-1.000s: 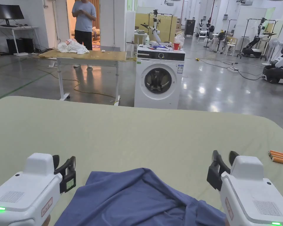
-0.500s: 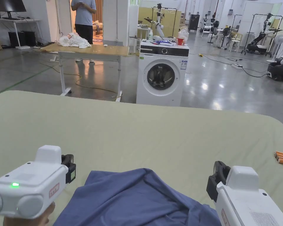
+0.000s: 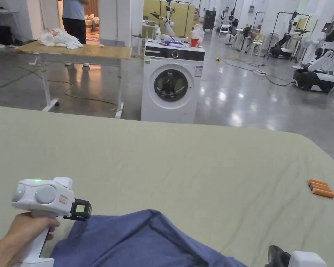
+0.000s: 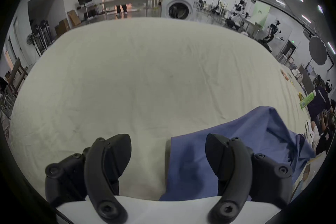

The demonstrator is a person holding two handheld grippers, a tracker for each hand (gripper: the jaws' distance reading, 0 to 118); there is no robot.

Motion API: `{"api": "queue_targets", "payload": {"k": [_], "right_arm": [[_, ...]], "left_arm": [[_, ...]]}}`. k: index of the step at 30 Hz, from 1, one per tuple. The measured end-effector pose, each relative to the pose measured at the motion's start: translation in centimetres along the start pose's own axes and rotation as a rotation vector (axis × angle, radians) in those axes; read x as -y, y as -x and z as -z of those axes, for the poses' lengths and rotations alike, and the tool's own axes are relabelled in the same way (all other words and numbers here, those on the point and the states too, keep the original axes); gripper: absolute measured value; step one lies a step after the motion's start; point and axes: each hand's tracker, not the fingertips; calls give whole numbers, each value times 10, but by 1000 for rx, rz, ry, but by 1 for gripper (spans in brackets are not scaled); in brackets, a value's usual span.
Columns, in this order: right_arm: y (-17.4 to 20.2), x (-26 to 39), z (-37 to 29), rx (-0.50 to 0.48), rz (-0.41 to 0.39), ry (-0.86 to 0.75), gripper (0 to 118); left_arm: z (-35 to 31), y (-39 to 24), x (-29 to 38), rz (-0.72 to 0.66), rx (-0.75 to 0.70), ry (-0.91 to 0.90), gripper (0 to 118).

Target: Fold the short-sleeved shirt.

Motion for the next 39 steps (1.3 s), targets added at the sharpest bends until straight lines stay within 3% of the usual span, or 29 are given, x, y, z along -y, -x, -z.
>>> {"api": "queue_targets", "payload": {"k": [4, 7, 8, 9, 10, 11, 12, 15, 17, 21, 25, 28, 30, 32, 34, 35, 37, 39], "right_arm": [[-20, 8, 3, 32, 8, 51, 0], [-34, 7, 6, 40, 13, 98, 1], [-40, 6, 7, 44, 22, 104, 1], [-46, 4, 10, 40, 27, 121, 1], [-50, 2, 13, 41, 32, 139, 2], [-56, -1, 17, 43, 39, 166, 5], [-61, -3, 23, 35, 47, 211, 10], [-78, -8, 46, -34, 104, 343, 58], [-84, -9, 64, -51, 107, 419, 65], [-78, -9, 107, -81, 74, 529, 65], [-63, 2, 146, -146, 95, 661, 65], [-45, 21, 161, -121, 23, 799, 65], [-36, 24, 155, -81, -13, 742, 62], [-32, 20, 151, -103, -6, 745, 43], [-28, 17, 149, -134, -28, 727, 4], [-27, 16, 148, -123, -64, 716, 4], [-30, 13, 143, -135, -41, 704, 4], [-38, 1, 130, -110, 20, 587, 3]], "left_arm": [[28, -19, 9, 77, -33, 104, 86], [37, -28, 13, 143, -115, 38, 79], [35, -34, 14, 141, -103, 44, 69], [30, -37, 16, 155, -69, 20, 51], [27, -41, 17, 166, -33, 11, 20], [21, -41, 19, 180, -25, 1, 3], [16, -44, 21, 212, -54, -6, 2], [-5, -38, 22, 185, -4, -25, 0], [-24, -35, 25, 156, 3, -68, 0], [-66, -35, 33, 192, 6, -144, 0], [-98, -34, 47, 193, 13, -200, 0], [-112, -31, 61, 172, 22, -219, 0], [-120, -30, 70, 170, 21, -220, 0], [-123, -30, 79, 172, 17, -222, 0], [-128, -29, 83, 172, 17, -225, 0], [-123, -22, 81, 171, 18, -229, 0], [-130, -20, 79, 164, 22, -240, 0], [-142, -18, 75, 158, 22, -281, 0]]}}
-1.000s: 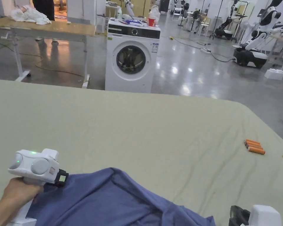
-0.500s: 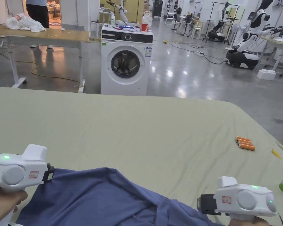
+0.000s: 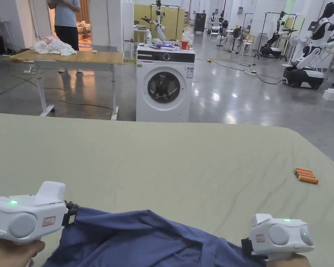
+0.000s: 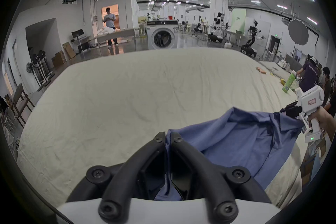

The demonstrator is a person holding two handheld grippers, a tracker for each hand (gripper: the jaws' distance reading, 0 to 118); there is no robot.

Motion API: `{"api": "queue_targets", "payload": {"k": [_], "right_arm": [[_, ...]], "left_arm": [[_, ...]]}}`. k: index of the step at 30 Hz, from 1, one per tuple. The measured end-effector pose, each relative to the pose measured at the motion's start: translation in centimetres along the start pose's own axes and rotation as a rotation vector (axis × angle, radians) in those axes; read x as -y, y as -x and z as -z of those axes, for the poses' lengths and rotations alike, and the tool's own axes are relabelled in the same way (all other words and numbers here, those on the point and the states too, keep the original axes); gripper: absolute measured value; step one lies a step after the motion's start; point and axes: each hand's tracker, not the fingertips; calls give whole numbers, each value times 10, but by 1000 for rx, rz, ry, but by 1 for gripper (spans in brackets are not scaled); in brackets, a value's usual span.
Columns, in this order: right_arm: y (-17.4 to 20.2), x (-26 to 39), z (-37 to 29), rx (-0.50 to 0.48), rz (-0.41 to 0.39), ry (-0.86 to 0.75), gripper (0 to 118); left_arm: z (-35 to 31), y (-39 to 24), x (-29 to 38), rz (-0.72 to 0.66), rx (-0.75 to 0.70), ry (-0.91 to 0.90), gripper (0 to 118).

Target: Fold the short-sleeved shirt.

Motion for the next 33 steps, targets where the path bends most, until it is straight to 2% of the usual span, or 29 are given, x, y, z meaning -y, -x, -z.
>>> {"api": "queue_targets", "payload": {"k": [9, 15, 18, 21, 26, 33], "right_arm": [[1, -52, -113, 13, -41, -411, 3], [8, -103, -184, -14, -36, -618, 3], [21, -127, -216, -6, -56, -684, 3], [29, -152, -237, -14, -42, -717, 3], [43, -198, -259, 12, -42, -788, 3], [61, -257, -284, 59, -68, -848, 3]], "left_arm": [[-76, 23, -71, 4, -61, -191, 0], [-120, 40, -120, -1, -71, -282, 0], [-135, 45, -143, -13, -85, -318, 0], [-145, 50, -163, -25, -94, -345, 0], [-151, 65, -197, -81, -104, -379, 0], [-155, 80, -249, -83, -145, -409, 0]]}}
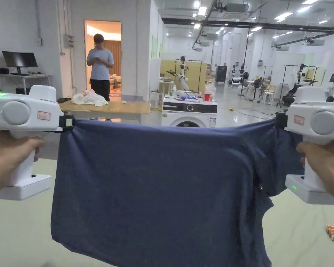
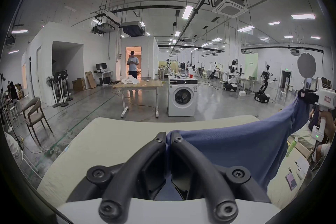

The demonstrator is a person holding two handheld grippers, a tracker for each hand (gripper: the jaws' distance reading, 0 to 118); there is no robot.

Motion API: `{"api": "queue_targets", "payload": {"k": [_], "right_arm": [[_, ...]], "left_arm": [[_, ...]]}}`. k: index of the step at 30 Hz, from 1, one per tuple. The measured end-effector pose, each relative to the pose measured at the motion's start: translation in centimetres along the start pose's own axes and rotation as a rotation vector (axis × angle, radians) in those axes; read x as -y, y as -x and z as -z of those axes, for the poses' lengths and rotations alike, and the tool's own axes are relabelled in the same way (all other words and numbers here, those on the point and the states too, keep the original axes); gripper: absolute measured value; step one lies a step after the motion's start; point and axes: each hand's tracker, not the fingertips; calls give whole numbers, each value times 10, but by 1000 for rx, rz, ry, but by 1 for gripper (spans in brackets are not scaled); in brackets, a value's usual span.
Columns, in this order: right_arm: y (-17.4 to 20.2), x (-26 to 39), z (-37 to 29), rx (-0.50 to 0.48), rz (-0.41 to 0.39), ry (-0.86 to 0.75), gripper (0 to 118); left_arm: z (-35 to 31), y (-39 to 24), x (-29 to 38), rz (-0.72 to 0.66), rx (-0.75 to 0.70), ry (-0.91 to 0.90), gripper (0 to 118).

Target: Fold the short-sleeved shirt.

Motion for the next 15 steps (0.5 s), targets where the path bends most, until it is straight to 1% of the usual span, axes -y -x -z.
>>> {"api": "queue_targets", "payload": {"k": [5, 9, 12, 15], "right_arm": [[-9, -48, 23, 21, 20, -43, 3], [-9, -81, 25, 35, -5, -98, 3], [-11, -99, 26, 36, -6, -117, 3], [-13, -99, 24, 42, -13, -135, 3]], "left_arm": [[10, 2, -44, 8, -9, -34, 0], [16, 1, -69, 3, -13, -65, 0], [20, -3, -78, 10, -24, -74, 0], [23, -6, -74, 26, -25, -79, 0]]}}
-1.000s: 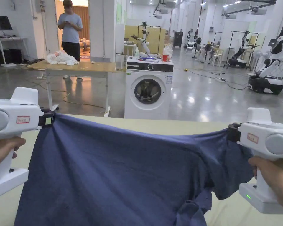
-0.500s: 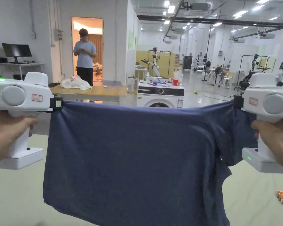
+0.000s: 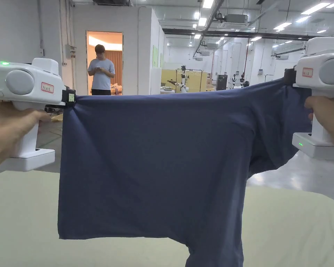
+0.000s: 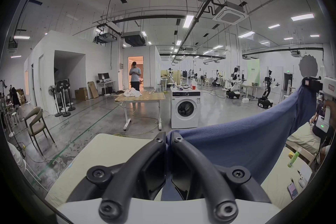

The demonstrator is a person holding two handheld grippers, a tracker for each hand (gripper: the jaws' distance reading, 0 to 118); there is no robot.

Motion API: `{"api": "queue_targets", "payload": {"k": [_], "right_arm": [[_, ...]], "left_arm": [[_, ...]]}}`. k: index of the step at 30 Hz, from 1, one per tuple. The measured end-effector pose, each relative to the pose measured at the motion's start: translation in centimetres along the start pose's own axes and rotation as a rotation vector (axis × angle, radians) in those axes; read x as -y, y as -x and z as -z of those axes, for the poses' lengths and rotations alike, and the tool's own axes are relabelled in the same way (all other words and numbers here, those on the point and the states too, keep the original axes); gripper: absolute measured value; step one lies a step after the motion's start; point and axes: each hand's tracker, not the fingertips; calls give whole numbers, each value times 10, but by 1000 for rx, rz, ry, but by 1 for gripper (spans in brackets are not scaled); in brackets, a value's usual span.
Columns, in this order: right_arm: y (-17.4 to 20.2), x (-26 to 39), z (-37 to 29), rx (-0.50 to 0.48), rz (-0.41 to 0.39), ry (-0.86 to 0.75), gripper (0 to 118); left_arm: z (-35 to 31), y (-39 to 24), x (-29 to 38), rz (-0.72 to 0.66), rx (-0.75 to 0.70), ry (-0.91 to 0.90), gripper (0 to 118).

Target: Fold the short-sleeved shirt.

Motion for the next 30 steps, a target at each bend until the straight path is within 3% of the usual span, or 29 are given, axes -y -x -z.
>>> {"api": "queue_targets", "payload": {"k": [5, 13, 21, 30], "right_arm": [[-2, 45, -5, -5, -34, 44, 3], [4, 168, -68, -28, -77, 195, 3], [-8, 259, -170, -51, -52, 305, 3], [-18, 287, -295, -76, 39, 339, 3]], "left_arm": [[4, -5, 42, -2, 12, 41, 0], [-30, -9, 162, -70, 55, 138, 0], [-122, -11, 260, -103, 87, 174, 0], [-229, -10, 302, -108, 137, 191, 0]]}}
